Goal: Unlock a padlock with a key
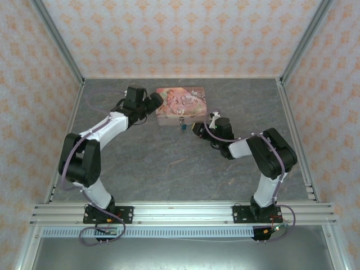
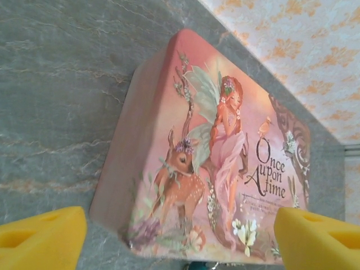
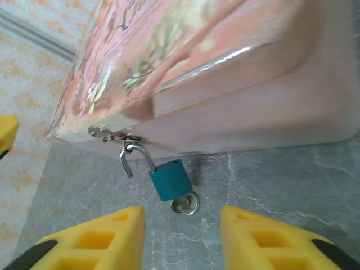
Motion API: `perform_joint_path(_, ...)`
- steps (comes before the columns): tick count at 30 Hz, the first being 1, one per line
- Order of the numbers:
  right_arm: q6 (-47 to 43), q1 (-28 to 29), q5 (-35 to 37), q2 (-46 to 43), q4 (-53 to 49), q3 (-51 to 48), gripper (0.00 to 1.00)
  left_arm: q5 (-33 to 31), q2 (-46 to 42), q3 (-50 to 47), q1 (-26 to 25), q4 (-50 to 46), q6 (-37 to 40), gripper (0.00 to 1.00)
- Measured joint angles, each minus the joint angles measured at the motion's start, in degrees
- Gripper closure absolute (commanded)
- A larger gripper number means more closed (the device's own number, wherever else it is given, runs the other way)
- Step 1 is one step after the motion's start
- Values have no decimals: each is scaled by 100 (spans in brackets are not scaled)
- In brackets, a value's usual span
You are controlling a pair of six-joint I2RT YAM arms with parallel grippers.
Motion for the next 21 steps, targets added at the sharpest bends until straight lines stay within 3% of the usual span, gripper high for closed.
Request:
perform_joint_path(3, -107, -116, -101, -203, 2, -131, 45, 107, 422, 446, 31, -177, 210, 13)
perform_joint_path(10, -264, -162, -772, -326, 138, -125, 37, 350, 1250, 1202, 33, -459, 540, 17)
perform_joint_path(21, -260, -162, -1237, 243, 271, 424, 35, 492, 1497, 879, 33, -264, 595, 24)
